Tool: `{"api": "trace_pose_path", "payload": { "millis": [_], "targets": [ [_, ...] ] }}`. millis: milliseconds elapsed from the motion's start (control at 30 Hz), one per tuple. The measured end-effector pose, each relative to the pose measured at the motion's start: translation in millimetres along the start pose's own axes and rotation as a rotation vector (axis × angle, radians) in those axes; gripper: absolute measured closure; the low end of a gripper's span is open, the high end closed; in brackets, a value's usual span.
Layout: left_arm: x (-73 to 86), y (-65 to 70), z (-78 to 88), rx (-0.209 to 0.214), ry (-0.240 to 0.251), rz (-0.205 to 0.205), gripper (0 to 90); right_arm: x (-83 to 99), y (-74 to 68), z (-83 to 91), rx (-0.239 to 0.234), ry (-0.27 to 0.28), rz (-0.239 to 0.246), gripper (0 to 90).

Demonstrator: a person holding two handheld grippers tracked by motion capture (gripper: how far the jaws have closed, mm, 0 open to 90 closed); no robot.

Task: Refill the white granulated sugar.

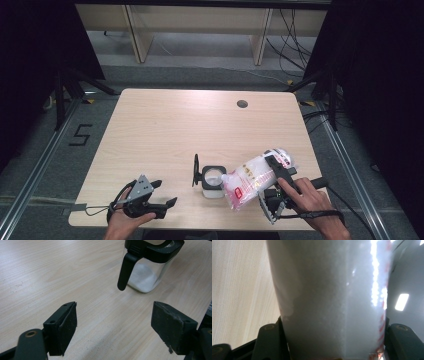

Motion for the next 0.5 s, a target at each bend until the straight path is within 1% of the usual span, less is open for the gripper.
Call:
{"api": "trace_pose_path", "payload": {
  "millis": [67, 167, 233, 300, 333, 367, 400, 433, 500],
  "targets": [
    [0.0, -0.1, 0.4, -0.003, 0.002, 0.002, 20.2, -1.0, 2.5, -1.7, 0.003, 0.018, 0.039, 40.6],
    [-0.4, -0.2, 0.1, -0.002, 0.008, 0.002, 20.2, -1.0, 2.7, -2.2, 0.006, 0.020, 0.037, 40.6],
    [0.1, -0.1, 0.5, -0.004, -0.003, 0.000, 20.2, -0.5, 1.5, -1.2, 0.000, 0.009, 0.026, 40.7],
    [0.1, -0.1, 0.6, -0.004, -0.005, 0.000, 20.2, -0.6, 1.9, -1.2, 0.000, 0.011, 0.032, 40.7],
    [0.0, -0.1, 0.7, -0.004, -0.002, 0.000, 20.2, -0.3, 0.3, -0.1, -0.011, -0.003, 0.017, 40.7],
    [0.0, -0.1, 0.7, -0.004, -0.002, 0.000, 20.2, -1.8, 1.9, -1.6, -0.002, 0.014, 0.025, 40.7],
    [-0.3, -0.9, 1.1, -0.002, -0.006, -0.012, 20.2, -1.7, 1.8, -1.4, -0.006, 0.010, 0.027, 40.7],
    [-0.3, -0.8, 1.1, -0.002, -0.007, -0.011, 20.2, -1.0, 0.3, -0.3, -0.019, -0.005, 0.020, 40.7],
    [-0.3, -0.6, 1.1, -0.002, -0.007, -0.011, 20.2, -0.9, 0.6, 0.1, -0.026, -0.012, 0.025, 40.7]
  ]
}}
Point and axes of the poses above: each handheld gripper's, and its own axes: z roughly backward along the jaws, x roughly out of its underside, y roughly to its right, the point moved 7 cm from there along -z, roughly forward along the jaws, and after that the axes turned 14 degrees about x, right-handed, at the moved point
